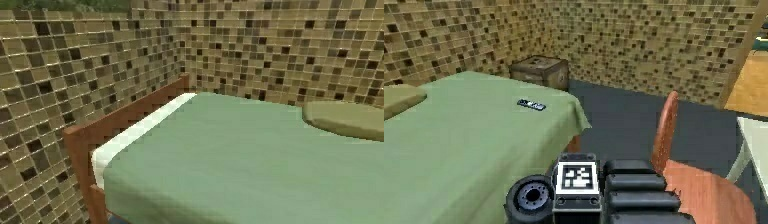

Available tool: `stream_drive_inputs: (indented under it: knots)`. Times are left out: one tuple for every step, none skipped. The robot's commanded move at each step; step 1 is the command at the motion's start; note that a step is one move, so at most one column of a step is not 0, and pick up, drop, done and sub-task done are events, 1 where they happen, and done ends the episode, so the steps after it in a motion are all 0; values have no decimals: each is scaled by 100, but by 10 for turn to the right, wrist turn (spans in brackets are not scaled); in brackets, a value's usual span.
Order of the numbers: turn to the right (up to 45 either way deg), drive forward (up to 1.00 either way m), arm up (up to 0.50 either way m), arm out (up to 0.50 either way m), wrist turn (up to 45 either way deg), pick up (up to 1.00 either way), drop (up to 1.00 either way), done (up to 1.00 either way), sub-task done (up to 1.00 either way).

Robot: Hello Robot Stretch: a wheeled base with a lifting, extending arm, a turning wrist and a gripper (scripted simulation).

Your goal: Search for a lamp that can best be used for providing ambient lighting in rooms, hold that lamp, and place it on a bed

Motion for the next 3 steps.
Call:
stream_drive_inputs:
  knots:
    - [450, 0, 0, 0, 0, 0, 0, 0, 0]
    - [30, 0, 0, 0, 0, 0, 0, 0, 0]
    - [-450, 0, 0, 0, 0, 0, 0, 0, 0]
